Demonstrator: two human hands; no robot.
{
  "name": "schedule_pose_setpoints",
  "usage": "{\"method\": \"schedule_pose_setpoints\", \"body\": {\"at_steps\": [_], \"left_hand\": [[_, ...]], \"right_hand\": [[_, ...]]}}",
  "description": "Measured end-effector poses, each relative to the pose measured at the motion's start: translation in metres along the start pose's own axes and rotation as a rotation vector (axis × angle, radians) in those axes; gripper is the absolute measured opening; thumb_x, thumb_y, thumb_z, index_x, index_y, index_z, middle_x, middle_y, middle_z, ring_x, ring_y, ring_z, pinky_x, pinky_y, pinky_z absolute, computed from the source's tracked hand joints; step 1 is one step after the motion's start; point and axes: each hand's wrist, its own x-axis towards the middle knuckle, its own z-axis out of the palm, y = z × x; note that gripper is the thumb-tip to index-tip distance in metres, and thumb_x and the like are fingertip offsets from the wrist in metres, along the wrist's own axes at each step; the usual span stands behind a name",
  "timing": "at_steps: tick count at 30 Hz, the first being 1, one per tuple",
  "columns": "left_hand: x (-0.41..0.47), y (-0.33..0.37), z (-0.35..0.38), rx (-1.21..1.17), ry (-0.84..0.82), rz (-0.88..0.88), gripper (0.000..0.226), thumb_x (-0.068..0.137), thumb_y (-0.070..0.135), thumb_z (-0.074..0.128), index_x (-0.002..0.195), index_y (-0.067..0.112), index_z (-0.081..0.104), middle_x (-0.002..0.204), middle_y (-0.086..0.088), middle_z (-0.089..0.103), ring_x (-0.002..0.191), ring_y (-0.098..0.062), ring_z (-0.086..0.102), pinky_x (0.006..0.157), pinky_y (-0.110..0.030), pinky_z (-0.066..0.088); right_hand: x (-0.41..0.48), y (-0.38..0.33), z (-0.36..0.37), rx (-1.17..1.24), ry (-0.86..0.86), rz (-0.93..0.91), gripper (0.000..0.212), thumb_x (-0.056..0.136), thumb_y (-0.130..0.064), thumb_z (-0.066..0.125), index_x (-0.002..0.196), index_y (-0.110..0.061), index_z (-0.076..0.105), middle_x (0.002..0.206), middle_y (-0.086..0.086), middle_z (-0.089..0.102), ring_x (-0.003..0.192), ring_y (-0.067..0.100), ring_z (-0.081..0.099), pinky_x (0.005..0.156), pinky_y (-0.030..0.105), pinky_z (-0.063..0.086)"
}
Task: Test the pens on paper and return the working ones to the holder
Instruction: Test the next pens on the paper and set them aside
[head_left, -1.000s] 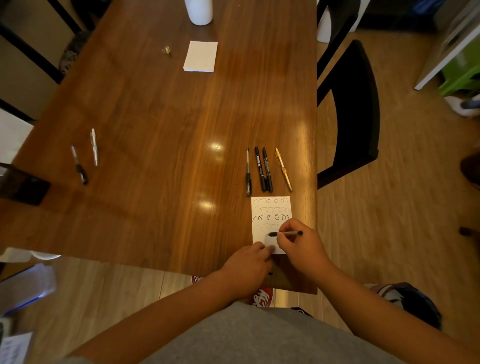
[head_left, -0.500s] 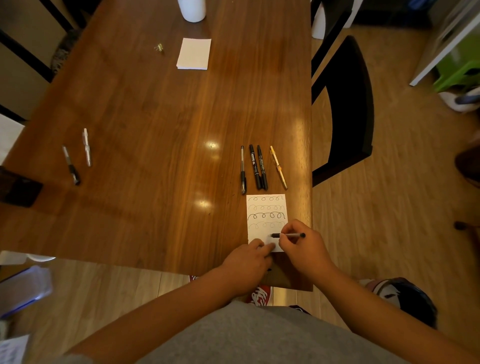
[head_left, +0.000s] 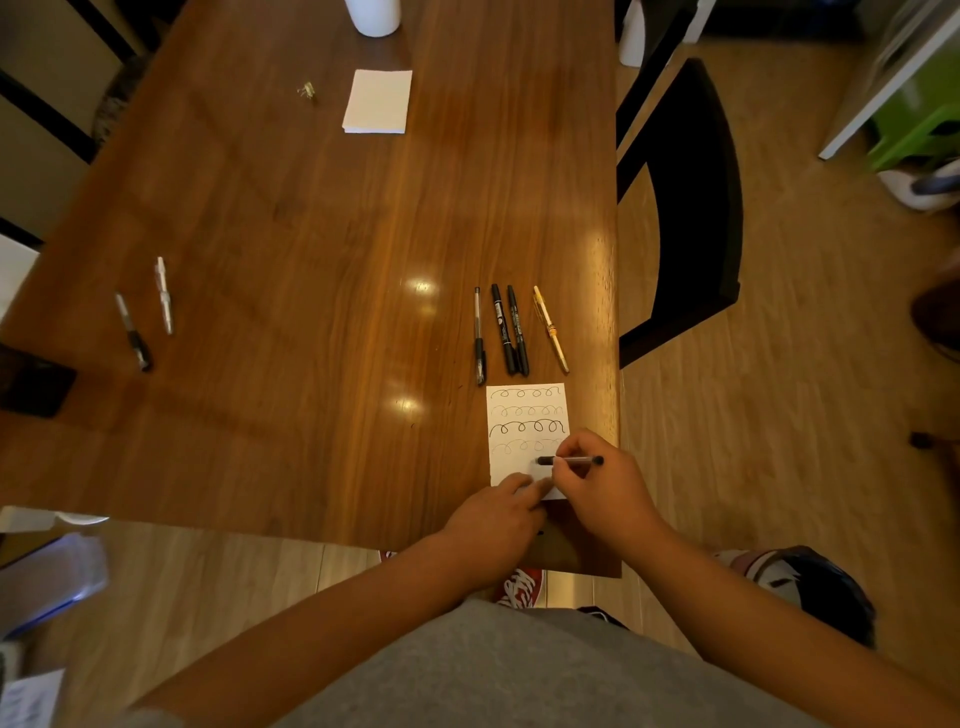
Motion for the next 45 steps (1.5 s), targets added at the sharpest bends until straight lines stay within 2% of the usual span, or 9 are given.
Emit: {"method": "schedule_pose_setpoints", "body": {"at_steps": [6,10,13,19,24,28,32,39,45], "left_hand": [[0.004,0.003,0.002,0.029,0.001,-0.008,0.035,0.099,0.024,0.047,0.131,0.009,0.053,0.155,-0.010,0.029,0.140,-0.029,0.025,0.105,-0.042,0.037],[0.006,0.005,0.005,0.023,0.022,-0.018,0.036,0.099,0.026,0.048,0.130,0.010,0.054,0.154,-0.011,0.032,0.143,-0.028,0.023,0.111,-0.042,0.031],[0.007,0.005,0.004,0.003,0.018,-0.028,0.037,0.098,0.026,0.048,0.130,0.009,0.054,0.153,-0.010,0.033,0.140,-0.027,0.026,0.106,-0.041,0.038],[0.008,0.010,0.001,0.020,0.040,0.003,0.031,0.096,0.027,0.053,0.123,0.014,0.060,0.149,-0.007,0.035,0.133,-0.028,0.033,0.093,-0.040,0.046],[0.012,0.012,0.004,0.055,0.034,0.022,0.033,0.097,0.027,0.051,0.125,0.012,0.059,0.150,-0.010,0.036,0.136,-0.028,0.031,0.104,-0.041,0.037],[0.015,0.013,0.007,0.054,0.049,0.023,0.035,0.098,0.028,0.047,0.127,0.011,0.057,0.151,-0.012,0.037,0.139,-0.028,0.028,0.111,-0.041,0.029],[0.016,0.013,0.006,0.024,0.025,0.012,0.038,0.098,0.027,0.049,0.131,0.008,0.053,0.152,-0.012,0.035,0.136,-0.029,0.032,0.105,-0.041,0.037],[0.017,0.013,0.006,0.018,0.017,-0.003,0.039,0.097,0.027,0.052,0.132,0.008,0.053,0.151,-0.010,0.036,0.134,-0.028,0.035,0.099,-0.041,0.043],[0.016,0.013,0.006,0.024,0.015,-0.007,0.038,0.098,0.029,0.049,0.130,0.009,0.054,0.152,-0.010,0.035,0.135,-0.027,0.033,0.099,-0.041,0.042]], "right_hand": [[-0.001,0.005,-0.008,0.020,0.027,0.020,0.021,0.090,-0.018,0.063,0.080,-0.034,0.055,0.086,-0.014,0.063,0.081,0.010,0.061,0.069,0.028,0.058],[-0.005,0.009,-0.013,0.027,0.032,0.023,0.019,0.090,-0.018,0.062,0.081,-0.033,0.056,0.088,-0.009,0.065,0.082,0.012,0.063,0.073,0.037,0.061],[-0.009,0.011,-0.014,0.015,0.040,0.011,0.020,0.090,-0.018,0.063,0.079,-0.034,0.055,0.084,-0.008,0.065,0.079,0.013,0.064,0.069,0.033,0.060],[-0.012,0.008,-0.011,0.018,-0.002,-0.006,0.016,0.089,-0.021,0.065,0.082,-0.034,0.058,0.078,-0.011,0.064,0.072,0.007,0.063,0.058,0.015,0.048],[-0.005,0.006,-0.011,-0.004,0.022,0.002,0.019,0.091,-0.020,0.063,0.083,-0.035,0.056,0.079,-0.013,0.063,0.072,0.007,0.062,0.057,0.012,0.043],[-0.003,0.008,-0.015,0.001,0.047,0.008,0.022,0.090,-0.018,0.064,0.077,-0.035,0.055,0.074,-0.014,0.062,0.068,0.004,0.061,0.049,0.008,0.042],[-0.004,0.012,-0.018,-0.012,0.061,0.025,0.018,0.090,-0.021,0.064,0.079,-0.034,0.056,0.075,-0.014,0.062,0.068,0.006,0.061,0.053,0.011,0.040],[-0.009,0.019,-0.023,-0.007,0.060,0.033,0.016,0.089,-0.020,0.065,0.079,-0.031,0.058,0.076,-0.009,0.064,0.071,0.013,0.063,0.061,0.027,0.057],[-0.007,0.015,-0.021,-0.019,0.060,0.029,0.021,0.091,-0.023,0.064,0.077,-0.035,0.053,0.075,-0.015,0.061,0.068,0.008,0.061,0.055,0.015,0.044]]}}
